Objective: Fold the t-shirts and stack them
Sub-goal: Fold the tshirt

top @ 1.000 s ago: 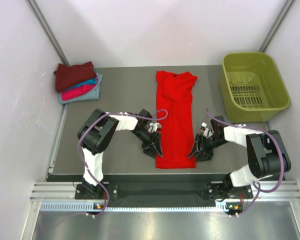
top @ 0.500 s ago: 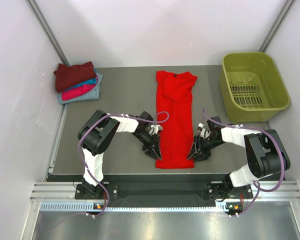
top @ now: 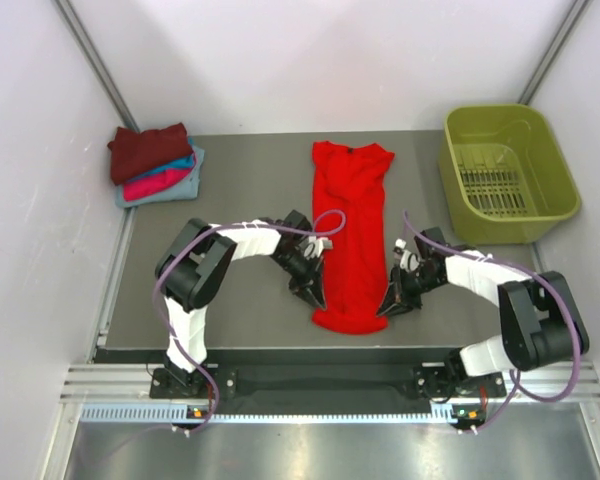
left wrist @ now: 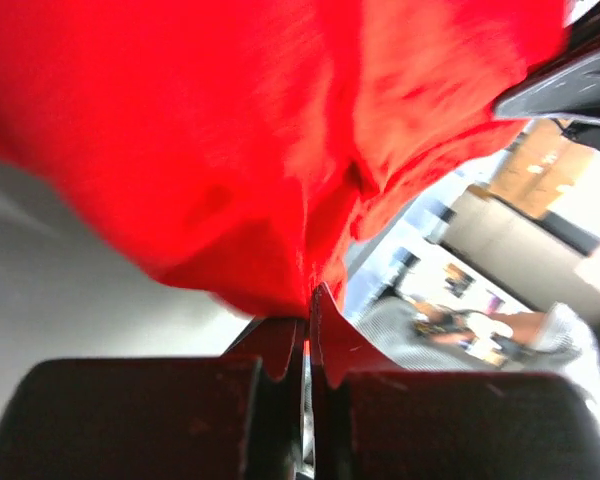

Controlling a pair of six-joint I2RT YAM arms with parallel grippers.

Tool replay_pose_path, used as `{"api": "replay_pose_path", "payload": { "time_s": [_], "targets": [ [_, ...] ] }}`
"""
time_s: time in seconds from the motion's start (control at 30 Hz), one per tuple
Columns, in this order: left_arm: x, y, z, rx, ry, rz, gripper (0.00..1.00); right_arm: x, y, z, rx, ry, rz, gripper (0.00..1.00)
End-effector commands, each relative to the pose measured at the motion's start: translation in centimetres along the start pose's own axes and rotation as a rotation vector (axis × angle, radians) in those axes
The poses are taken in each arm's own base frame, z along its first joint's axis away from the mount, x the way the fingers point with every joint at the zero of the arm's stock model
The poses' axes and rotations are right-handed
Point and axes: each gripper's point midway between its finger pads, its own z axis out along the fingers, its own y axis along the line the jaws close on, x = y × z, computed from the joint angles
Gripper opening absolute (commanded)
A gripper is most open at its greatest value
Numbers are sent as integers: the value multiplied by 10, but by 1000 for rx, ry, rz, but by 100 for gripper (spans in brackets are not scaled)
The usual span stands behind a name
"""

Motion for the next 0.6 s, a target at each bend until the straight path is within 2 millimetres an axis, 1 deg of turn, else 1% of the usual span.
{"api": "replay_pose_path", "payload": {
  "time_s": [0.0, 0.07, 0.13, 0.2, 0.23, 0.3, 0.33, 0.37, 0.4, 0.43, 0.47, 0.5, 0.53, 0.57],
  "targets": [
    [-16, -31, -34, -27, -86, 198, 0, -16, 21, -18, -18, -67, -127, 0],
    [-23, -39, -45, -44, -122, 241, 0, -22, 26, -23, -21, -93, -147, 0],
    [-29, -39, -55, -71, -151, 267, 0, -30, 31, -28, -26, -115, -161, 0],
    [-32, -40, -63, -85, -166, 274, 0, -42, 39, -36, -30, -150, -190, 0],
    [-39, -39, -70, -87, -189, 280, 0, -47, 42, -37, -32, -157, -198, 0],
    [-45, -39, -78, -92, -208, 274, 0, -63, 47, -46, -33, -196, -208, 0],
    [-54, -38, -86, -94, -235, 277, 0, -68, 46, -47, -30, -199, -200, 0],
    [-59, -37, -90, -98, -246, 274, 0, -77, 50, -51, -29, -222, -212, 0],
    [-64, -36, -94, -103, -260, 275, 0, -84, 51, -55, -30, -239, -210, 0],
    [-74, -38, -104, -105, -291, 286, 0, -91, 50, -56, -29, -245, -206, 0],
    [-80, -35, -104, -109, -294, 285, 0, -103, 56, -62, -35, -279, -225, 0],
    [-86, -32, -108, -114, -302, 284, 0, -110, 56, -64, -37, -295, -217, 0],
    [-96, -40, -115, -112, -327, 304, 0, -117, 55, -63, -36, -298, -209, 0],
    [-104, -34, -114, -119, -325, 294, 0, -126, 59, -66, -42, -321, -223, 0]
  ]
}}
